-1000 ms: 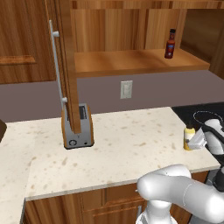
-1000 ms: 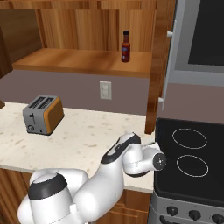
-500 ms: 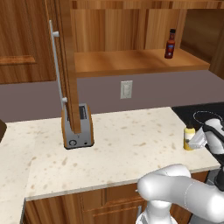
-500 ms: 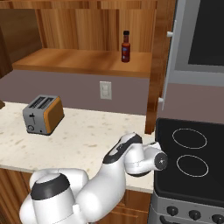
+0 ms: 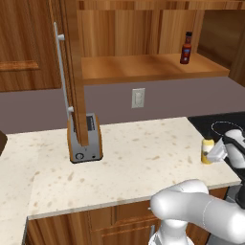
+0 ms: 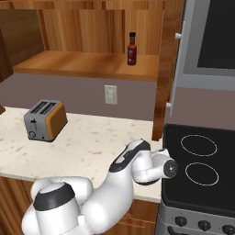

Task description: Take 2 condiments from the cabinet and move them on the counter near the stove.Make sure the condiments are lined up with each other, next to each other.

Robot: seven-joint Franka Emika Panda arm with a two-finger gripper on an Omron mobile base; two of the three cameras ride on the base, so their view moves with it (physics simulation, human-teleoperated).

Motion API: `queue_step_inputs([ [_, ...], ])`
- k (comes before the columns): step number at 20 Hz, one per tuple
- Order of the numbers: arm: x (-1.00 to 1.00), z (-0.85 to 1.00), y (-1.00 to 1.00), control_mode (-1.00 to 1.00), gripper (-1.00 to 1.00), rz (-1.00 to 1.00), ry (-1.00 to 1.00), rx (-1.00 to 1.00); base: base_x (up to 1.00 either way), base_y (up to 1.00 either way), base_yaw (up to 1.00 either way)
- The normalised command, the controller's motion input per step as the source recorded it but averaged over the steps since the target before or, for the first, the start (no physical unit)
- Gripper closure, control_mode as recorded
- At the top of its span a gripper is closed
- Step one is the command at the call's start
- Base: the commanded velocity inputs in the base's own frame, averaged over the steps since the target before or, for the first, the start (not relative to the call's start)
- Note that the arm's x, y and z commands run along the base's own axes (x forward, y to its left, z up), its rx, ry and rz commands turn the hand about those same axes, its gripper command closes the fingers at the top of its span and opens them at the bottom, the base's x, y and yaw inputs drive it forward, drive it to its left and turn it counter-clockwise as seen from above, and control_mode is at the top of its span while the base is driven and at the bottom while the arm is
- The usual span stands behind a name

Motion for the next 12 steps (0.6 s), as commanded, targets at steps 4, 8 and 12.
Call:
queue_step_inputs([
  [4, -0.08, 0.0, -0.12, -1.0, -1.0, 0.0, 0.0, 0.02, 0.0, 0.0, 0.0],
  [8, -0.26, 0.0, -0.16, -1.0, -1.0, 0.0, 0.0, 0.0, 0.0, 0.0, 0.0],
  [12, -0.38, 0.0, -0.08, -1.0, -1.0, 0.0, -0.01, 0.0, 0.0, 0.0, 0.0],
])
